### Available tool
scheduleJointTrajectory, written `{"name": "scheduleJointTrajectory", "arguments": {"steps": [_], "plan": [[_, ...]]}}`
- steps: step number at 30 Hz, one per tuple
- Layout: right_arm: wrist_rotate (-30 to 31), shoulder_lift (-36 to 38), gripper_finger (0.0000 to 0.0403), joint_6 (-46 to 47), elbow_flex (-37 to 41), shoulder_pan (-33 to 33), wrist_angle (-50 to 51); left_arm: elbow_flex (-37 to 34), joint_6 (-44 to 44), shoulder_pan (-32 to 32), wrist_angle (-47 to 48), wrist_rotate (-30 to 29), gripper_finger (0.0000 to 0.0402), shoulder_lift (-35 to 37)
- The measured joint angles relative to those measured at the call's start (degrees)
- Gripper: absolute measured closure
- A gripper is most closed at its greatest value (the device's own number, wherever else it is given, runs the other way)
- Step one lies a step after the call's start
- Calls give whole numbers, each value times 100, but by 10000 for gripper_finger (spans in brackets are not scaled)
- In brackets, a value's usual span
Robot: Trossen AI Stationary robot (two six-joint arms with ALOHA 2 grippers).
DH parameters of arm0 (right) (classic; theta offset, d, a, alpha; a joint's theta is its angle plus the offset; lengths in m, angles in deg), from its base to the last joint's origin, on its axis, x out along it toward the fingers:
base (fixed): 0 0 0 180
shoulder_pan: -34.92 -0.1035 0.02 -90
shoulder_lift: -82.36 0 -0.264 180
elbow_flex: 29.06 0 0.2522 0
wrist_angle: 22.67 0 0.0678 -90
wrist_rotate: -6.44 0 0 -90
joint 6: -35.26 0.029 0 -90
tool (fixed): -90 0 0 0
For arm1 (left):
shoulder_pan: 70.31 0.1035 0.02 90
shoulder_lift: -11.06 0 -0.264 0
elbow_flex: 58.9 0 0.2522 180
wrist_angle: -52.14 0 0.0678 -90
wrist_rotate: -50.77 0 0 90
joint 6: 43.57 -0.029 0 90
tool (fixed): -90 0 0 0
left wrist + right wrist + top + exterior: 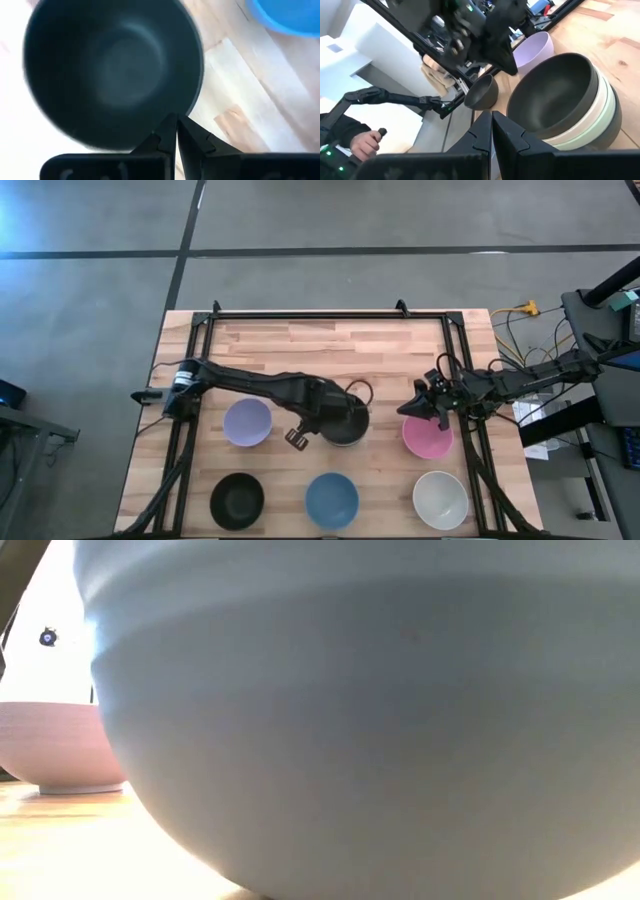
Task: Nest bowls inside each other
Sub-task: Stack the pink bowl into the top black bowl
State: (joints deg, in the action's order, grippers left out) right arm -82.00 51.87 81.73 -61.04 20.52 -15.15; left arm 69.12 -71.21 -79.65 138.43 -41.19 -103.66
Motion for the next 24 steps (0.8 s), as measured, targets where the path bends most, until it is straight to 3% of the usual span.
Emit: {"name": "scheduleJointTrajectory", "arguments": {"steps": [6, 12, 14, 20, 24], "plan": [[-48, -72, 394, 46, -2, -75, 51, -298, 1090, 192, 90, 66, 402, 555], [9, -91, 394, 62, -68, -70, 400, -1434, 2133, 253, 65, 782, 401, 1568], [108, -102, 394, 213, -265, -56, 1264, -1905, 2480, 253, -16, 855, 401, 1993], [623, -552, 394, 739, -1591, 81, 5579, -3322, 3518, 223, -684, 917, 401, 3267], [617, -962, 394, 681, -2495, 133, 7245, -4150, 3960, 223, -1624, 918, 401, 3986]]}}
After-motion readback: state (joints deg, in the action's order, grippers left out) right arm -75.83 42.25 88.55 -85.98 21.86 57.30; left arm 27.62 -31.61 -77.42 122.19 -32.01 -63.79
